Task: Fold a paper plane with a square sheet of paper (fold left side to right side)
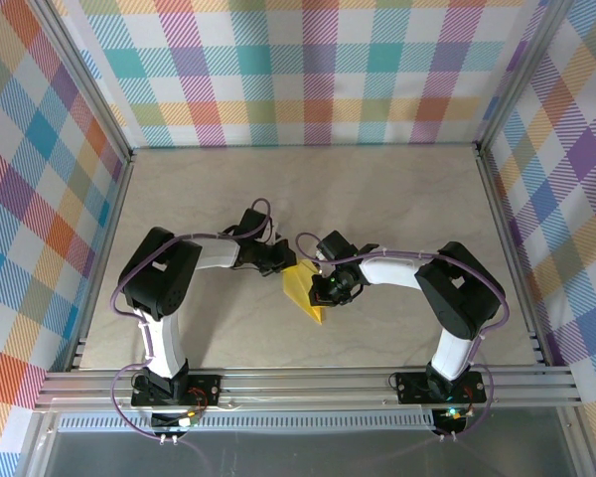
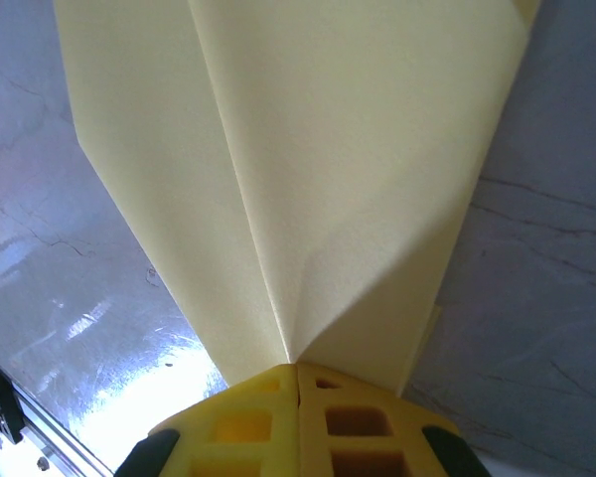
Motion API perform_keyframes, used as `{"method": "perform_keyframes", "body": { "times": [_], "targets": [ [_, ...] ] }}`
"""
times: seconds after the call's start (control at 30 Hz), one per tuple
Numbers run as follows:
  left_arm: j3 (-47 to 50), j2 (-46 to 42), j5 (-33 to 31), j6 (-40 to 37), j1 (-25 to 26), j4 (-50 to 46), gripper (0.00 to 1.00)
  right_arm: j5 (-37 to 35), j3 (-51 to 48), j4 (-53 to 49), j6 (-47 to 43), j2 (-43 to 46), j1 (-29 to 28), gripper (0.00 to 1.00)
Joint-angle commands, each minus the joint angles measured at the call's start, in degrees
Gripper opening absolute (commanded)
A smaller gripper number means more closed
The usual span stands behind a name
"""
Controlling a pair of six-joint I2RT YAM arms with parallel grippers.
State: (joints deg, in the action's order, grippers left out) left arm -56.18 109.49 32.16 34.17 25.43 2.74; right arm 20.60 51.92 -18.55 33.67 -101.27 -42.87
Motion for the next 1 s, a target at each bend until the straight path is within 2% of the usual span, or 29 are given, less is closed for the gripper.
{"method": "perform_keyframes", "body": {
  "times": [0.0,0.23,0.43,0.6,0.77,0.97],
  "targets": [
    [-2.9,2.4,-9.0,-3.0,-4.1,-2.2,0.0,-4.7,-5.2,-10.6,0.2,-5.2,-1.8,0.0],
    [-5.1,-0.4,-8.6,-5.6,-4.5,-5.7,0.0,-3.9,-4.9,-9.5,0.6,-4.9,-1.7,0.0],
    [4.0,-10.1,-9.5,-3.7,-4.0,0.0,0.0,-4.4,-4.9,-8.8,1.0,-3.6,-1.7,0.0],
    [9.2,-15.0,-7.6,-1.6,0.2,3.8,0.0,-4.1,-5.0,-7.9,1.1,-3.7,-1.8,0.0],
    [10.8,-13.6,-5.5,0.5,5.0,7.4,0.0,-3.6,-5.5,-6.0,1.9,-3.8,-1.7,0.0],
    [9.2,-8.8,-4.2,1.0,7.6,9.3,0.0,-3.1,-5.3,-5.9,1.7,-3.8,-1.7,0.0]
  ]
}}
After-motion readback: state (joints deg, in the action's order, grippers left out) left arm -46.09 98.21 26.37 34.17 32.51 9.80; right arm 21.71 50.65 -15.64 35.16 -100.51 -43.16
